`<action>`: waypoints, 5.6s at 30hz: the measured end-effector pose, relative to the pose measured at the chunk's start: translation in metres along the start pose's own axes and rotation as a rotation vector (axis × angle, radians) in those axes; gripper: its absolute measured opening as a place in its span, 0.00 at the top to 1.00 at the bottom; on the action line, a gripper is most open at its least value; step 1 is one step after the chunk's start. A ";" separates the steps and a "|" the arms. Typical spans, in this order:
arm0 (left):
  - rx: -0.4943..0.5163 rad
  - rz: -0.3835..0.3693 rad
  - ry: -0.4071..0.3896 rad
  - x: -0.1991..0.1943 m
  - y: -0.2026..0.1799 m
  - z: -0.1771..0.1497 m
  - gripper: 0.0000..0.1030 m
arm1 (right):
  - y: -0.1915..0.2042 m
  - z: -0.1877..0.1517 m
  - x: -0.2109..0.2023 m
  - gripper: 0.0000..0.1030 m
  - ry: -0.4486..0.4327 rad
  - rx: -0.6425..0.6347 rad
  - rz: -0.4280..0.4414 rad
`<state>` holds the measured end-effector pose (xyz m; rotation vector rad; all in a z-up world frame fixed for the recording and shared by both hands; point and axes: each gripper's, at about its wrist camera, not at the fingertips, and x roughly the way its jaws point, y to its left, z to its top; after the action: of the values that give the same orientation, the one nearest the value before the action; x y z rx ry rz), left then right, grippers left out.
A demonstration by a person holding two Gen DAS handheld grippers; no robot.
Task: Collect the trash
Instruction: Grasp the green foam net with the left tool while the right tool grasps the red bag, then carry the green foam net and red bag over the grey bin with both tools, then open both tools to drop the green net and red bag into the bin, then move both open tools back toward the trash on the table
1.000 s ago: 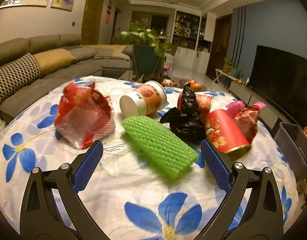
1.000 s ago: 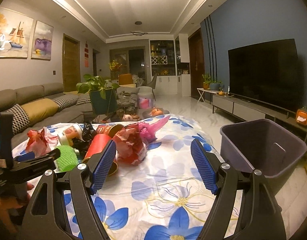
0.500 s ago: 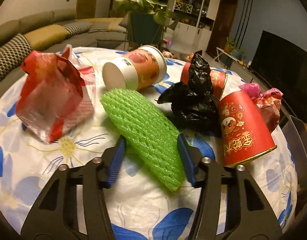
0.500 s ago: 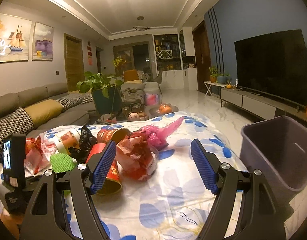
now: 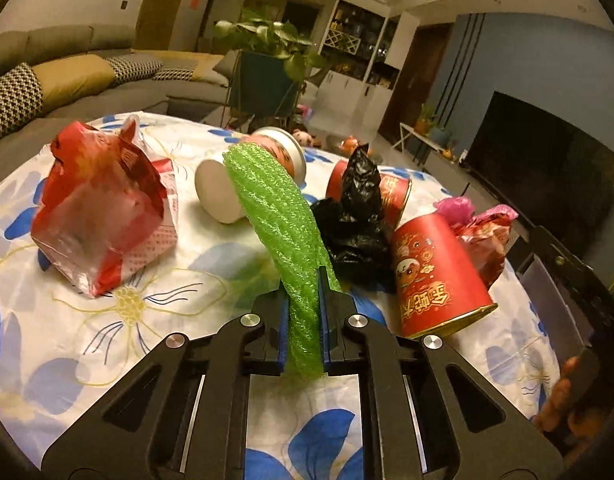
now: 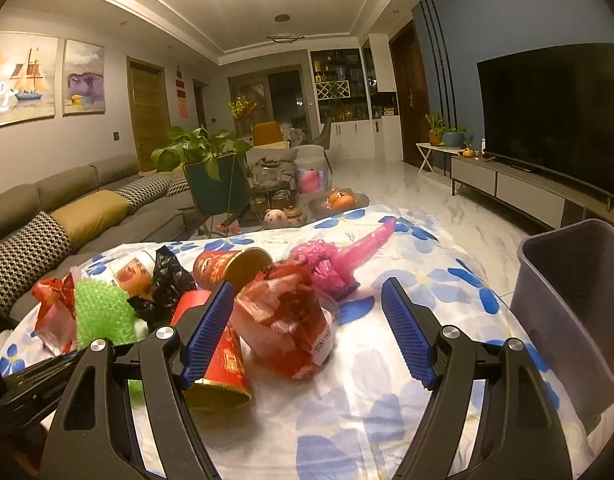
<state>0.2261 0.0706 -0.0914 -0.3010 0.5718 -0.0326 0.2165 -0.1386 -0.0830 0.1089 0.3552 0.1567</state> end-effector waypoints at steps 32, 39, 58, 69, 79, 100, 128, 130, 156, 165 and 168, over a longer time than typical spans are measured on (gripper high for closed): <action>0.058 0.022 -0.121 -0.041 -0.012 0.003 0.89 | -0.003 0.006 -0.005 0.84 0.020 -0.027 0.071; 0.080 0.004 -0.147 -0.058 -0.026 0.002 0.89 | -0.014 0.008 -0.048 0.84 -0.036 -0.034 0.066; 0.195 -0.115 -0.178 -0.087 -0.103 -0.001 0.89 | -0.068 0.020 -0.124 0.84 -0.117 -0.007 -0.012; 0.301 -0.253 -0.176 -0.079 -0.184 -0.004 0.89 | -0.119 0.028 -0.152 0.84 -0.163 0.018 -0.116; 0.373 -0.362 -0.173 -0.059 -0.258 -0.005 0.89 | -0.169 0.032 -0.157 0.84 -0.186 0.045 -0.217; 0.511 -0.538 -0.086 0.021 -0.376 -0.038 0.89 | -0.241 0.027 -0.143 0.84 -0.165 0.086 -0.312; 0.488 -0.610 -0.005 0.051 -0.385 -0.053 0.36 | -0.251 0.031 -0.130 0.69 -0.140 0.124 -0.349; 0.472 -0.597 -0.010 0.051 -0.380 -0.051 0.34 | -0.252 0.031 -0.131 0.56 -0.147 0.129 -0.359; 0.323 -0.283 -0.102 -0.011 -0.237 -0.032 0.18 | -0.175 0.013 -0.140 0.09 -0.115 0.066 -0.307; 0.286 -0.091 -0.145 -0.035 -0.156 -0.021 0.18 | -0.126 0.002 -0.129 0.09 -0.088 0.061 -0.232; 0.259 -0.048 -0.151 -0.042 -0.131 -0.017 0.18 | -0.103 0.000 -0.124 0.08 -0.080 0.044 -0.197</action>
<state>0.1883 -0.0541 -0.0447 -0.0639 0.4046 -0.1284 0.1153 -0.2613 -0.0553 0.1228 0.2881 -0.0501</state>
